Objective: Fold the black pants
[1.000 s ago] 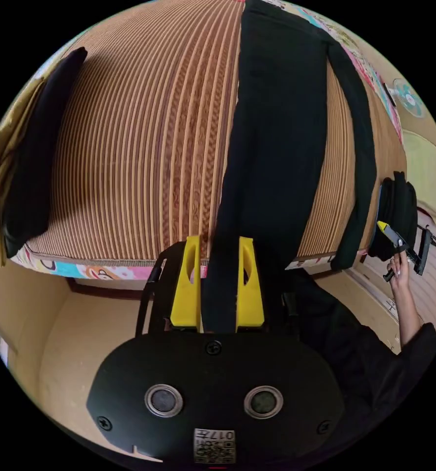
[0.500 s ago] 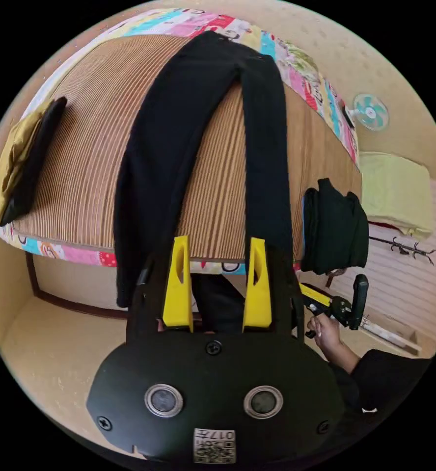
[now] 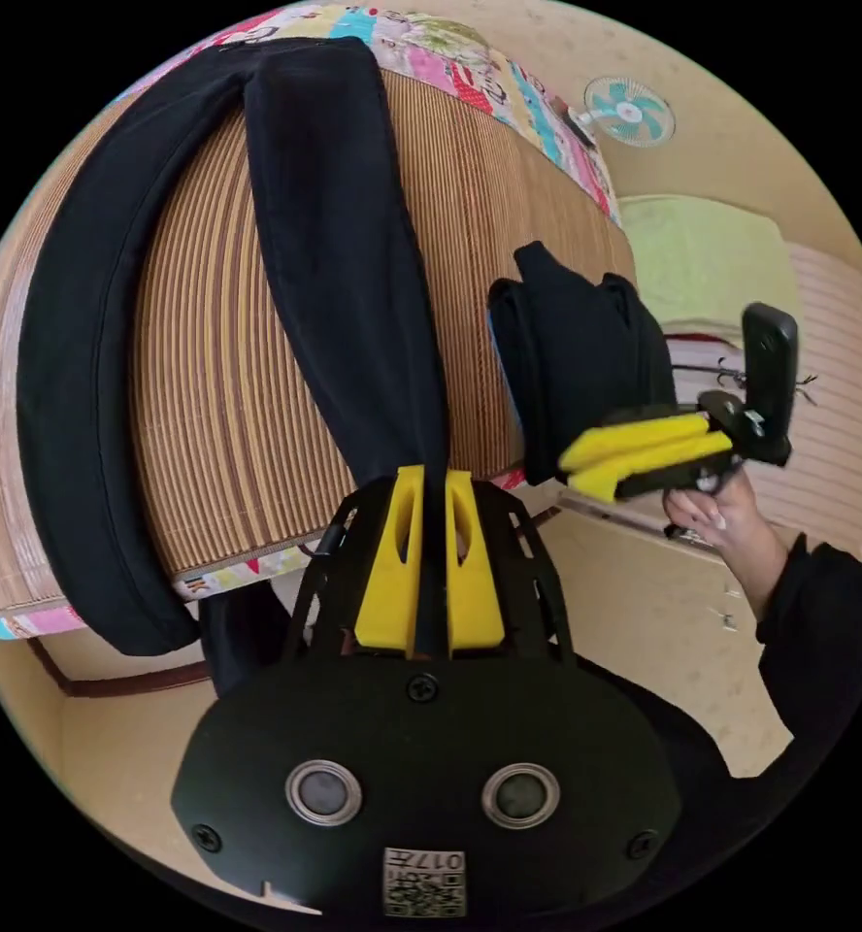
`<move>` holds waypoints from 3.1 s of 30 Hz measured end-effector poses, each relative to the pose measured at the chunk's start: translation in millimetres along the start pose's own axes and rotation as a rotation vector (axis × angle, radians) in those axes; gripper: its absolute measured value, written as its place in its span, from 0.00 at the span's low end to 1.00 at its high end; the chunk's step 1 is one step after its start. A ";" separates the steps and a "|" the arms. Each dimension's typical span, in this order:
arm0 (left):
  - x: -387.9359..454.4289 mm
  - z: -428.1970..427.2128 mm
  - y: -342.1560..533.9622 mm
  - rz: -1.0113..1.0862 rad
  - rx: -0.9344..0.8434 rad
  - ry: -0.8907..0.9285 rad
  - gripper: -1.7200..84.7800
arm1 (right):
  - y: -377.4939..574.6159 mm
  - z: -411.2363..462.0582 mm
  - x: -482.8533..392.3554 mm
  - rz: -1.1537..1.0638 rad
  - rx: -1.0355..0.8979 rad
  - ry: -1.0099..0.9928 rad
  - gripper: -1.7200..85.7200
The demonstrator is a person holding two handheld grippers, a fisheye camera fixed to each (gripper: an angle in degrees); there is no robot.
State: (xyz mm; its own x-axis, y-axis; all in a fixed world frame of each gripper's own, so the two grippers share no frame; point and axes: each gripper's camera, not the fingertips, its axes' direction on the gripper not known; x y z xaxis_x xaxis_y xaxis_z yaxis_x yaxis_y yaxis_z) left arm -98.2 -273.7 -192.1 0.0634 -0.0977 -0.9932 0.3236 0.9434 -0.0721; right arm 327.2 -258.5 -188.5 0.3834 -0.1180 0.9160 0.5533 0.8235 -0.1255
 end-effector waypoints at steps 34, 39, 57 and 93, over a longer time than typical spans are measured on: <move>-388.1 -302.9 143.4 -0.505 0.216 0.436 0.14 | -320.4 184.0 -58.5 -0.098 0.256 0.146 0.11; -361.2 -292.7 105.8 -0.363 0.092 0.286 0.14 | -183.3 196.8 -12.0 0.208 0.338 0.017 0.12; -305.9 -222.8 125.2 -0.324 0.096 -0.026 0.17 | -258.0 120.3 84.4 0.291 0.613 -0.263 0.07; -270.2 -179.6 111.8 -0.145 0.232 0.113 0.18 | -51.3 135.3 116.0 0.272 0.374 -0.540 0.16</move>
State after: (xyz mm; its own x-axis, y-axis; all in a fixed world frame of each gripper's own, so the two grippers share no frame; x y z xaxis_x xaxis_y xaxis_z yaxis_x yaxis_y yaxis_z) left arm -248.8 -84.9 51.7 -0.1002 -0.1776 -0.9790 0.5299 0.8232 -0.2036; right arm 243.3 -239.3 -24.3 -0.0018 0.3312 0.9436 0.1620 0.9312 -0.3265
